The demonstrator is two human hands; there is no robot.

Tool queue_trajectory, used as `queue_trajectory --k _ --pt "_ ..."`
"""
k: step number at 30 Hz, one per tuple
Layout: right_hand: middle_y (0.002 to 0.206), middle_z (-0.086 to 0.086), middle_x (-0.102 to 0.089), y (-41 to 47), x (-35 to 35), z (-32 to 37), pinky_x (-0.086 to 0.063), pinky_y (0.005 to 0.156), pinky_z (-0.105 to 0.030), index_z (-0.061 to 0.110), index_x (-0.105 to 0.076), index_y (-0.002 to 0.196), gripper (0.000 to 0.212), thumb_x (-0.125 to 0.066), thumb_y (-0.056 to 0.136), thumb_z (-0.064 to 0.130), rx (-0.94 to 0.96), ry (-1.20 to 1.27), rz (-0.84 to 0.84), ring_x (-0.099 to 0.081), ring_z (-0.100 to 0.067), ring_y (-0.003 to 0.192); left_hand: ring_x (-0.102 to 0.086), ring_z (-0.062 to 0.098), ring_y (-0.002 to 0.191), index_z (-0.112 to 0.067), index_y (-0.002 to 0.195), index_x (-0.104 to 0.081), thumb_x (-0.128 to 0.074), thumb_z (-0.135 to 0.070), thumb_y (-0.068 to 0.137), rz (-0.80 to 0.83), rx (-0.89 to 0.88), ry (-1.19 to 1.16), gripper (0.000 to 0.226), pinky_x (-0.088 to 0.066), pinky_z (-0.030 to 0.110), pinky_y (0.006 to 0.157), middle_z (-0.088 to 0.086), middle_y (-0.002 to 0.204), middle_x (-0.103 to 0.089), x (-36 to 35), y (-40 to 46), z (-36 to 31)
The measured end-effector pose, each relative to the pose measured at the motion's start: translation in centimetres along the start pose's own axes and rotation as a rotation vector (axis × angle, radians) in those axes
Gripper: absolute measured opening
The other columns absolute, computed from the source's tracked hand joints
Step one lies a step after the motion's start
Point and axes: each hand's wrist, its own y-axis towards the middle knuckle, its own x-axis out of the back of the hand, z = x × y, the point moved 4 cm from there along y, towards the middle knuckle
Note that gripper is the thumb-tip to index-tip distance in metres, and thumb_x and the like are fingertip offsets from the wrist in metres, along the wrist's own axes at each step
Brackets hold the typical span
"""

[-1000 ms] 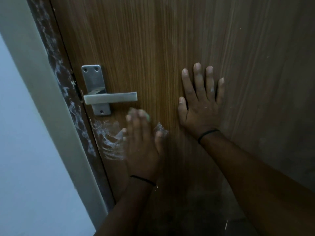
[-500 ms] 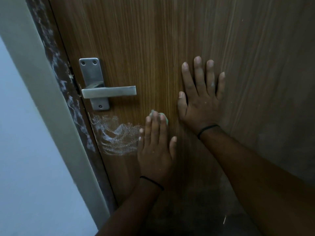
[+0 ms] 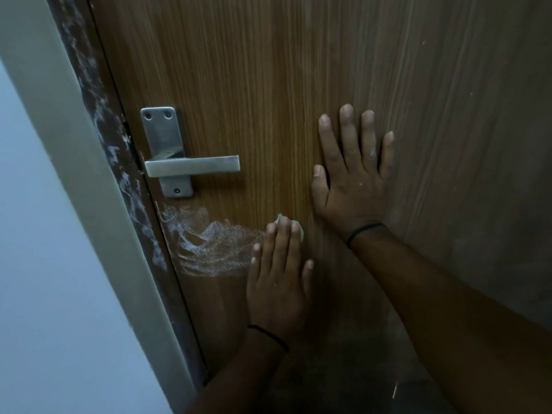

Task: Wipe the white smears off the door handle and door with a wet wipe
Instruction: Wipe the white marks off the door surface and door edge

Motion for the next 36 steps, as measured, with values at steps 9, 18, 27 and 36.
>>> queue_trajectory --k 9,18,27,36 --pt "0.163 -0.008 -0.022 0.0 0.1 0.2 -0.014 0.119 -0.06 0.022 -0.021 0.156 0.059 -0.035 0.101 0.037 -0.016 -0.01 0.005 -0.015 -0.032 0.151 -0.005 0.019 0.153 -0.017 0.157 -0.015 -0.036 -0.041 0.101 -0.019 -0.007 -0.023 0.064 -0.01 0.041 0.122 0.004 0.165 -0.007 -0.2 0.4 -1.2" --pt "0.164 -0.007 -0.02 -0.1 -0.2 0.0 -0.012 0.12 -0.059 0.024 -0.017 0.157 0.061 -0.033 0.101 0.039 0.0 -0.007 -0.009 -0.013 -0.032 0.152 0.003 0.022 0.153 -0.017 0.158 -0.002 -0.03 -0.043 0.102 -0.092 0.209 -0.04 0.067 0.0 0.04 0.123 0.004 0.166 0.004 1.5 1.1 3.7" --pt "0.164 -0.007 -0.018 -0.1 -0.2 0.0 -0.009 0.121 -0.058 0.024 -0.015 0.157 0.061 -0.032 0.101 0.039 0.008 -0.007 -0.003 -0.012 -0.031 0.152 0.0 0.022 0.153 -0.017 0.158 -0.006 -0.03 -0.043 0.102 -0.144 0.204 -0.009 0.067 0.001 0.04 0.123 0.005 0.166 0.0 1.9 3.0 3.5" --pt "0.165 -0.007 -0.017 -1.0 -0.5 0.1 -0.01 0.12 -0.059 0.024 -0.014 0.158 0.06 -0.03 0.101 0.038 0.001 0.018 0.013 -0.011 -0.032 0.152 0.001 0.018 0.153 -0.019 0.158 -0.006 -0.031 -0.046 0.101 -0.091 0.176 0.013 0.068 0.002 0.036 0.121 0.002 0.166 0.0 1.3 1.0 3.1"
